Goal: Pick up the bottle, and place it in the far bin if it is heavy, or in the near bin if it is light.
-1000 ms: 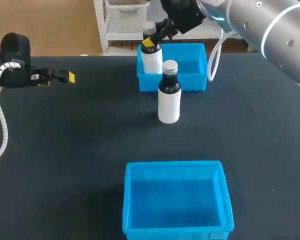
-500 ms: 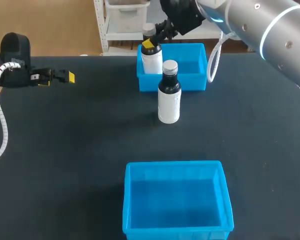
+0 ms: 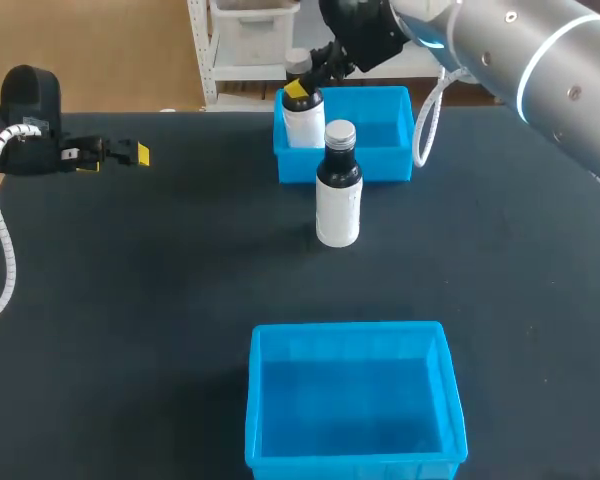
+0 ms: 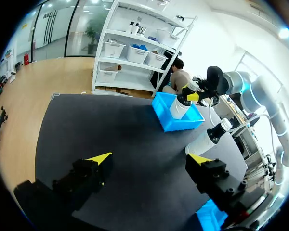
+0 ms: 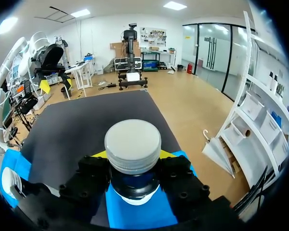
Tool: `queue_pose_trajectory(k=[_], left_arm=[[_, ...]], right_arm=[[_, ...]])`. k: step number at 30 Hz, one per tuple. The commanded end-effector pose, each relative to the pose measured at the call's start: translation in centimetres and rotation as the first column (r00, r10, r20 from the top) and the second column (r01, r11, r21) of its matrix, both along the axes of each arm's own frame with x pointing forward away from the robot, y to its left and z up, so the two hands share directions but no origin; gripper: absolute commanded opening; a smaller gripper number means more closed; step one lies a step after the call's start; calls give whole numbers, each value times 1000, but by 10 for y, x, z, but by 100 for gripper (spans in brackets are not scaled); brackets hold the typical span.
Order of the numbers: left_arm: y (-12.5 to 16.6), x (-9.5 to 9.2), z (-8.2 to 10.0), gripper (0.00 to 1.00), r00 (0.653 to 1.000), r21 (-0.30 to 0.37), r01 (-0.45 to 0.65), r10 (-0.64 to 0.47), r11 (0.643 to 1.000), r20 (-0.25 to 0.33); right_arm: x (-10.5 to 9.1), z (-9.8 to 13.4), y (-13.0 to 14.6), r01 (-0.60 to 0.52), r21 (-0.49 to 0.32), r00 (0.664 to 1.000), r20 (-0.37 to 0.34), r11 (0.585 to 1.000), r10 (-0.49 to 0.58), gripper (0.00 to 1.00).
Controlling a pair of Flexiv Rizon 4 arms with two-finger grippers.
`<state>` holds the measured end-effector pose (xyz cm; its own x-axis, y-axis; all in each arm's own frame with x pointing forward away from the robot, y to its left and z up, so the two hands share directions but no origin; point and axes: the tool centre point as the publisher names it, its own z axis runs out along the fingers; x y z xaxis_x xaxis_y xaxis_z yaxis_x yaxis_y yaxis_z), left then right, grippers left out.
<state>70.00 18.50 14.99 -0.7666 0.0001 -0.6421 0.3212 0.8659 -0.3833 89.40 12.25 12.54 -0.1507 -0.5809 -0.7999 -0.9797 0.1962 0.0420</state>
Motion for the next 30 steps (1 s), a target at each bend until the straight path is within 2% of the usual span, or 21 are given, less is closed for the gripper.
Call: queue_pose_trajectory(k=[1, 16, 18, 20, 21, 22, 27, 30], left_arm=[[0, 0, 0, 100, 1000, 0, 0, 0, 1000, 0], [0, 0, 0, 100, 1000, 0, 0, 0, 1000, 0], [0, 0, 0, 100, 1000, 0, 0, 0, 1000, 0], [0, 0, 0, 100, 1000, 0, 0, 0, 1000, 0], [0, 0, 0, 100, 1000, 0, 0, 0, 1000, 0], [0, 0, 0, 100, 1000, 0, 0, 0, 1000, 0], [0, 0, 0, 100, 1000, 0, 0, 0, 1000, 0], [0, 0, 0, 100, 1000, 0, 0, 0, 1000, 0]], right_arm=[[12, 1, 2, -117, 24, 989, -90, 993, 119, 0], [11, -2, 2, -112, 17, 989, -92, 994, 113, 0], [11, -2, 2, -109, 13, 990, -92, 994, 110, 35], [12, -2, 2, -107, 11, 990, -92, 994, 108, 46], [12, -1, 2, -107, 10, 990, -92, 994, 107, 57], [12, -1, 1, -106, 9, 990, -92, 994, 107, 73], [12, -1, 1, -104, 6, 990, -91, 995, 104, 100], [13, 0, 0, -105, 5, 990, -90, 994, 105, 100]])
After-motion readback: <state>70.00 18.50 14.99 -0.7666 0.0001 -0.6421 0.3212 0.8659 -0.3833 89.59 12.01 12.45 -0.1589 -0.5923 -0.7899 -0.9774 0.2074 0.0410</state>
